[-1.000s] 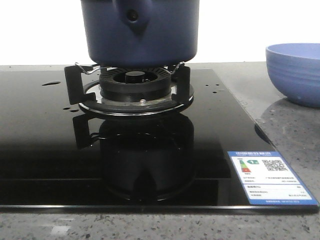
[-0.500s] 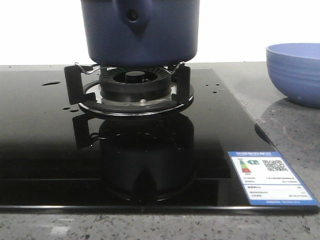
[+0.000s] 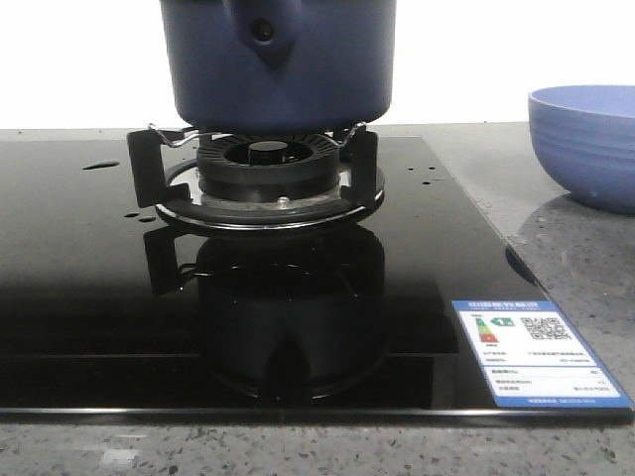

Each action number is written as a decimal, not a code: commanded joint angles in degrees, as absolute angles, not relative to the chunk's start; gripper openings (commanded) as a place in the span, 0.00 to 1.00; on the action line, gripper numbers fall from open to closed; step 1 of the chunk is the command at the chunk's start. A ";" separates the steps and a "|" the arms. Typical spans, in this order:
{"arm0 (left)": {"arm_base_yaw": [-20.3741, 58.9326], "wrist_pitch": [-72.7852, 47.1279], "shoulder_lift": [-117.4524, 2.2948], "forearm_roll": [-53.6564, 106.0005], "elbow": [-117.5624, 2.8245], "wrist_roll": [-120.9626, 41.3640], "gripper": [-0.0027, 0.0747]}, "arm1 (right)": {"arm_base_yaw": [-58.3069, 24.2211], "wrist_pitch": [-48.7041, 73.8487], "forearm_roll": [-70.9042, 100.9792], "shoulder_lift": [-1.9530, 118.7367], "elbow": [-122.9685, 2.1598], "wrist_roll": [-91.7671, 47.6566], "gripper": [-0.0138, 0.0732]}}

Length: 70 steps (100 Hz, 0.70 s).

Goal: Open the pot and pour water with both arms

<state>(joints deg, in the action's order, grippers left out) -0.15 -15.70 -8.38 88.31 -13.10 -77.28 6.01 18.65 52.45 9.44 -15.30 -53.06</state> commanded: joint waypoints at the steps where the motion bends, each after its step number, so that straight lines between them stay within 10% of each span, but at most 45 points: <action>1: 0.30 -14.14 -9.06 88.97 -14.72 -76.69 0.01 | 5.88 15.45 53.85 9.93 -16.80 -53.55 0.09; 35: 0.06 -8.44 -9.17 14.75 -14.62 -0.33 0.01 | 5.88 15.45 53.85 9.93 -16.80 -53.55 0.09; 70: 0.06 -6.77 0.52 2.83 -5.32 3.91 0.01 | 5.88 15.45 53.85 9.93 -16.80 -53.55 0.09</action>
<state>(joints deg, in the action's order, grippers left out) -0.15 -11.83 -2.17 5.66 -6.28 2.95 6.01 18.65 52.45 9.44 -15.30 -53.06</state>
